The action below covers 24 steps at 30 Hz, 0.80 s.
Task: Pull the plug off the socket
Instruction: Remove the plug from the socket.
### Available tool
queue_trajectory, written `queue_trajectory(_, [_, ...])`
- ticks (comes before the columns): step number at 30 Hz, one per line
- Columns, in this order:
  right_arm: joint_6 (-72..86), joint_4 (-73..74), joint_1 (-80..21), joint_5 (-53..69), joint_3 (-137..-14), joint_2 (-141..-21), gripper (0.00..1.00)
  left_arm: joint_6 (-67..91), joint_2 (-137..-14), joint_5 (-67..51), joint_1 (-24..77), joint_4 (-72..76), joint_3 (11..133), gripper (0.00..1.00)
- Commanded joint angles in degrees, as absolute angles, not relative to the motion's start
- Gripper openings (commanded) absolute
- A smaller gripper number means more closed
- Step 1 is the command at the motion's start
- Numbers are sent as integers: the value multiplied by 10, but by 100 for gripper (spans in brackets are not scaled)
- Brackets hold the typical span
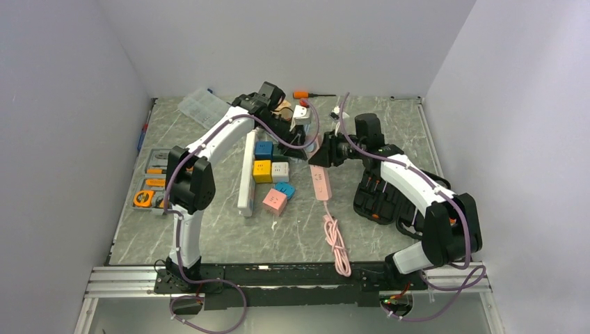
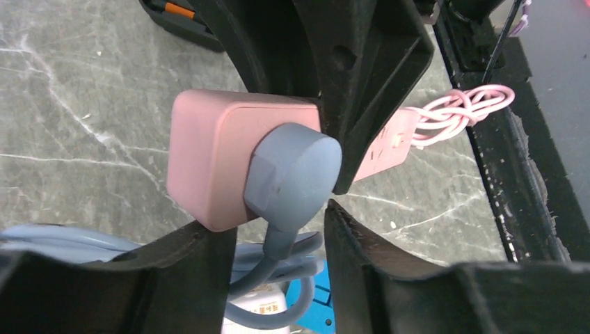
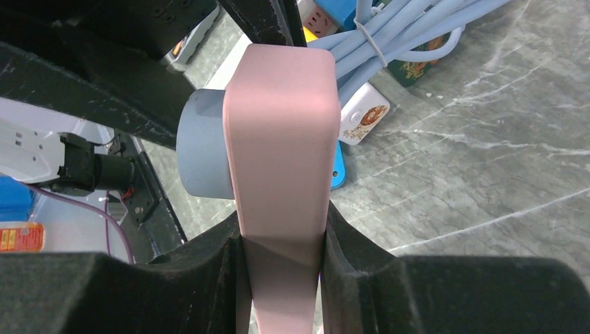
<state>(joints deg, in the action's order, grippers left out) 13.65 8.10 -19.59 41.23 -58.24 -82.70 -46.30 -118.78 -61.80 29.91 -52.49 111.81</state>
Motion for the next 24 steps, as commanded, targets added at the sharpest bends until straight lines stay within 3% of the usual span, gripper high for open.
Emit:
queue_trajectory(1, [100, 34, -200, 445, -650, -827, 0, -523, -1187, -648, 308, -599, 1150, 45])
queue_trajectory(6, [73, 60, -200, 421, -660, -838, 0, -578, -1196, -642, 308, -654, 1172, 7])
queue_trajectory(8, [66, 64, -199, 409, -660, -844, 0, -591, -1196, -640, 308, -665, 1176, 0])
queue_trajectory(24, [67, 47, -188, 250, -667, -919, 0, -724, -1172, -674, 312, -802, 1193, 0])
